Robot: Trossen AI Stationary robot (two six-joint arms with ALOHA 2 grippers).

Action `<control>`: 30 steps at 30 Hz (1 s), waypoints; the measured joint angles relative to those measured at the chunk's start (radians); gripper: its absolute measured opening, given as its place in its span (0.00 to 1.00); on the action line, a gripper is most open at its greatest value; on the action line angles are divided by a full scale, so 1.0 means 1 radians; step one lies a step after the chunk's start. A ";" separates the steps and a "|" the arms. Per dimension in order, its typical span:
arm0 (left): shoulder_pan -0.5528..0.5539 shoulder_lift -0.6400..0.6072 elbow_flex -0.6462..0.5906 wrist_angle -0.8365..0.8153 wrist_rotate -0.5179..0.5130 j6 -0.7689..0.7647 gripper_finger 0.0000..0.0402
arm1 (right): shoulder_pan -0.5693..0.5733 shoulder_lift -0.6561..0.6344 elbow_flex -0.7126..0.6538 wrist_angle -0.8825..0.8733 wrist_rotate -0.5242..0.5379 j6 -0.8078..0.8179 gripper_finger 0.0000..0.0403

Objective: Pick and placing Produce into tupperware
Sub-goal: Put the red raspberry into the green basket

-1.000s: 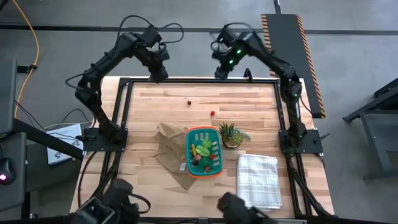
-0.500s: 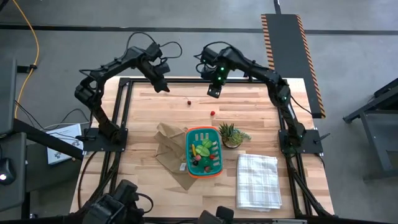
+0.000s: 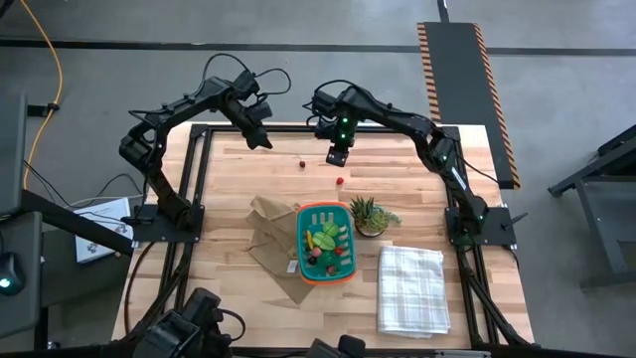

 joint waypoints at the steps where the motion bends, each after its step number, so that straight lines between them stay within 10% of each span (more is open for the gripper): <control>1: 0.000 0.000 0.000 -0.001 0.000 0.000 0.01 | 0.000 0.002 0.000 -0.002 0.000 0.000 0.24; 30: 0.000 0.000 0.000 -0.008 0.001 -0.085 0.02 | -0.006 0.006 0.000 -0.074 0.111 0.231 0.24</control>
